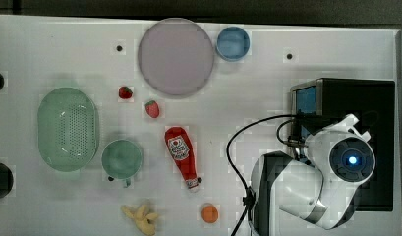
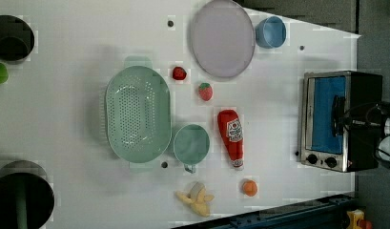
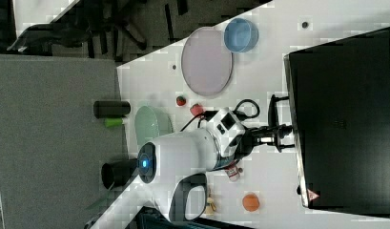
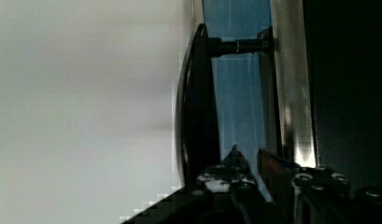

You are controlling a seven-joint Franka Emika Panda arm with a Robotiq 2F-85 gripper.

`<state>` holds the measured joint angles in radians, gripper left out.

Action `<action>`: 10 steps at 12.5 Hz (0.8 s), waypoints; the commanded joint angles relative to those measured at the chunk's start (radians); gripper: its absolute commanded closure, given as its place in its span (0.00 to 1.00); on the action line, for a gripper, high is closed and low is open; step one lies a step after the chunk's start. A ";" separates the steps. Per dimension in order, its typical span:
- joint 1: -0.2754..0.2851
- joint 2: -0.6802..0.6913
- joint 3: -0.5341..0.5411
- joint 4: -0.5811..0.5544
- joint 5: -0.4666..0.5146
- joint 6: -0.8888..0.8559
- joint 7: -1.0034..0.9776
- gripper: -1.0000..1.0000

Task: Flap open oven.

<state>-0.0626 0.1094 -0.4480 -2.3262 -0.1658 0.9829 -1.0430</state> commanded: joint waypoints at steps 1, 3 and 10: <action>0.013 -0.015 0.009 -0.002 -0.003 0.010 -0.045 0.82; 0.023 -0.015 0.017 -0.010 -0.018 0.010 -0.037 0.82; 0.078 -0.012 0.092 -0.047 -0.260 -0.018 0.287 0.82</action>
<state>-0.0456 0.1094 -0.3936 -2.3418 -0.4026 0.9805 -0.8853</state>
